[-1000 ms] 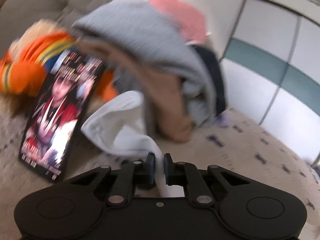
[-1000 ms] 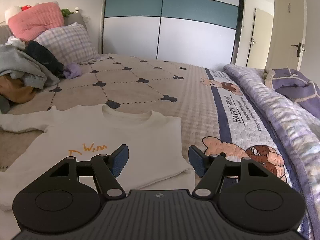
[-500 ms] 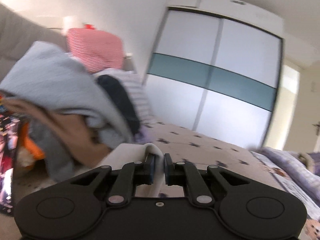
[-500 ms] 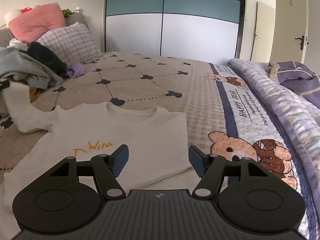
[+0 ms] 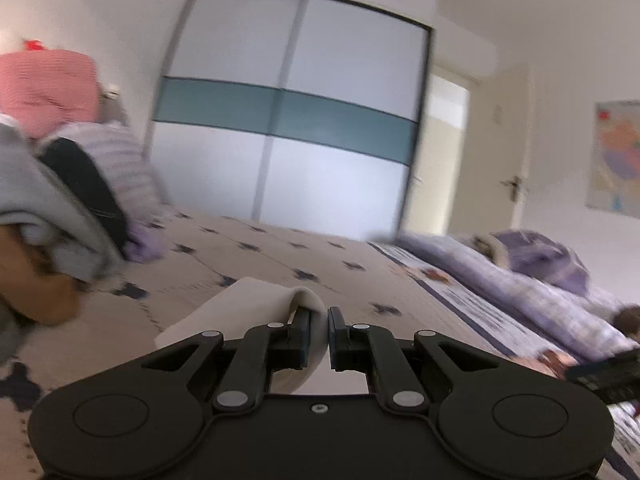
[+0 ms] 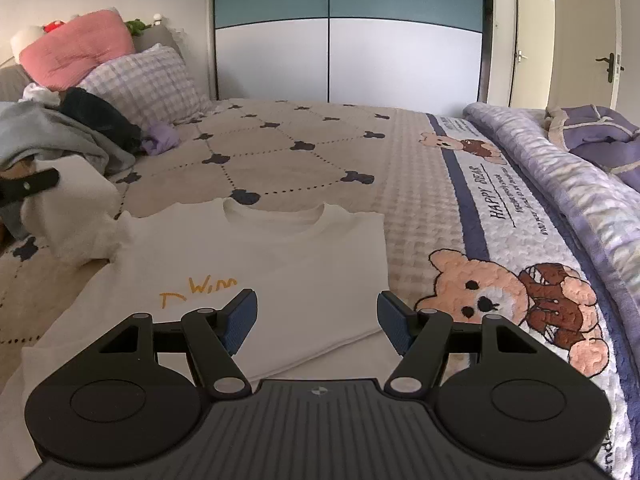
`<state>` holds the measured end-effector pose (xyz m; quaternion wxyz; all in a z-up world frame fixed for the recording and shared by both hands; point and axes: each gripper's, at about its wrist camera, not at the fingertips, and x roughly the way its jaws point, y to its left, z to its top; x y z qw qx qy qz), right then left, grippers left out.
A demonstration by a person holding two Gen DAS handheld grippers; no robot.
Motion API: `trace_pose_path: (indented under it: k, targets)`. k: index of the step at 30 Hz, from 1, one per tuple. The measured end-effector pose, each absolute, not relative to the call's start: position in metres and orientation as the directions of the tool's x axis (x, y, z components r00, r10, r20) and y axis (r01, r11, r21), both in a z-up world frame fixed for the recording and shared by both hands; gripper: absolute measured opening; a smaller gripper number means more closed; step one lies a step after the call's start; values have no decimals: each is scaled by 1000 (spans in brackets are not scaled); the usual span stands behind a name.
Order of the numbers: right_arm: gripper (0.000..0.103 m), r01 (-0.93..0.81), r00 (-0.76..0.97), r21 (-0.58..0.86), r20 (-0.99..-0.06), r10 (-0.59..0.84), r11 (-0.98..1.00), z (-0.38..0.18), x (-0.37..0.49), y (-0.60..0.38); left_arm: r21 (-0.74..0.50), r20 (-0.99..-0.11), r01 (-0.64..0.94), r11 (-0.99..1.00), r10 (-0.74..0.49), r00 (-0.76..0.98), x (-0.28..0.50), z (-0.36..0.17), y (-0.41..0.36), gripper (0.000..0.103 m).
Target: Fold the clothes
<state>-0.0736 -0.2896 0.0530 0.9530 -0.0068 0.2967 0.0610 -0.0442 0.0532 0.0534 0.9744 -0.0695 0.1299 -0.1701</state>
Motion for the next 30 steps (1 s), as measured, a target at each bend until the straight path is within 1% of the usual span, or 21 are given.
trace_pose_path:
  k: [3, 6, 13, 14, 15, 16, 17, 18, 20, 22, 30]
  targets:
    - [72, -129, 812, 21, -571, 118, 991, 52, -72, -288, -201, -295, 374, 905, -420, 858, -42, 43, 42, 6]
    - [73, -139, 805, 17, -580, 123, 990, 50, -71, -286, -236, -360, 403, 884, -465, 809, -39, 29, 33, 6]
    - [73, -152, 794, 9, -595, 127, 988, 47, -70, -282, -326, -476, 385, 863, -502, 722, -26, 3, 32, 7]
    - [73, -152, 793, 8, -596, 127, 988, 47, -70, -282, -334, -487, 378, 863, -502, 715, -24, 0, 32, 13]
    - [73, -153, 792, 7, -597, 127, 988, 47, -70, -282, -344, -501, 369, 863, -501, 705, -24, -1, 33, 16]
    - [73, -154, 792, 6, -597, 127, 988, 47, -70, -281, -354, -516, 359, 863, -501, 695, -25, -2, 33, 25]
    - [74, -155, 791, 6, -598, 127, 988, 47, -70, -281, -371, -522, 353, 859, -507, 686, -27, -1, 35, 36]
    - [74, -156, 790, 5, -599, 127, 988, 47, -70, -280, -390, -526, 347, 853, -516, 676, -29, 1, 36, 42]
    - [76, -157, 789, 3, -601, 128, 988, 46, -69, -280, -427, -533, 336, 840, -533, 657, -35, 4, 40, 64]
    - [76, -159, 788, 2, -603, 128, 987, 46, -69, -279, -442, -536, 313, 841, -527, 659, -39, 7, 45, 70]
    - [76, -174, 789, -6, -599, 136, 985, 48, -68, -274, -496, -543, 206, 843, -487, 685, -53, 17, 72, 75]
